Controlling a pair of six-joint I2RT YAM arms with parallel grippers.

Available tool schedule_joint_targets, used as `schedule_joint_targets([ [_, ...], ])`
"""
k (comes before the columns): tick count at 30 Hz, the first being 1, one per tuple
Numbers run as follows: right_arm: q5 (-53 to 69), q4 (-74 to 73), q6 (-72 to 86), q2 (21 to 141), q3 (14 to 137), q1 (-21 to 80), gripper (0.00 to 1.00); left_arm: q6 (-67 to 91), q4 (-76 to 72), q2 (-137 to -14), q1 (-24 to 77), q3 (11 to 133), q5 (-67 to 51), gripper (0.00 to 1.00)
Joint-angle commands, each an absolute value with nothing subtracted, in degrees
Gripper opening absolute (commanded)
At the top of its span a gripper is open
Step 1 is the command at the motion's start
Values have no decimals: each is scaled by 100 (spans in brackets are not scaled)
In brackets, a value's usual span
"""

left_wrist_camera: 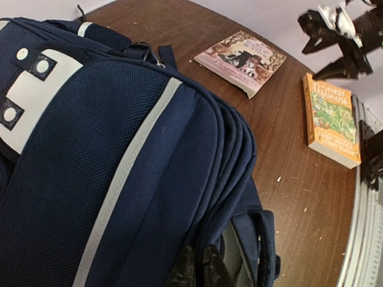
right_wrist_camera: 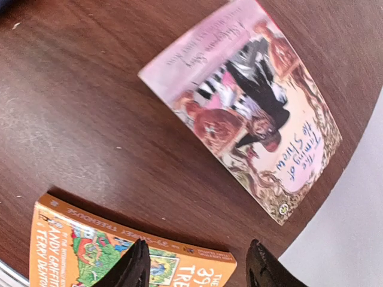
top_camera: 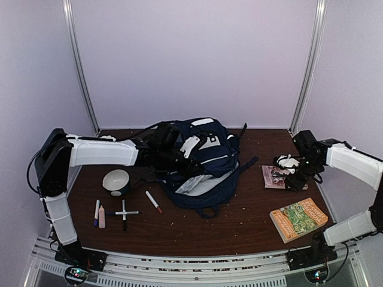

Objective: Pack the student bag
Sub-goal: Place the largest pocket of the bag in the student bag.

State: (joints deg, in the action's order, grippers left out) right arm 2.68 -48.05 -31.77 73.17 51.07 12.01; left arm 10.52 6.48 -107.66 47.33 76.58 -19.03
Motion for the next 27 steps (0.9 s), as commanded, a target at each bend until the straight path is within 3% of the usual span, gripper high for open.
schedule_joint_targets([
  [1, 203, -4922, -3077, 7669, 5575, 389, 55, 1055, 854, -10955, 4670, 7840, -1847, 22],
  [6, 553, -4991, -2641, 8519, 6328, -624, 61, 841, 1097, -10773, 4754, 7911, -1803, 43],
  [12, 1083, -5377, -1971, 9869, 7368, -1386, 63, 892, 944, -10416, 4768, 7724, -2042, 52],
  [27, 1468, -6097, -1677, 11689, 8696, -1635, 64, 1045, 948, -10296, 4765, 7849, -1851, 51],
])
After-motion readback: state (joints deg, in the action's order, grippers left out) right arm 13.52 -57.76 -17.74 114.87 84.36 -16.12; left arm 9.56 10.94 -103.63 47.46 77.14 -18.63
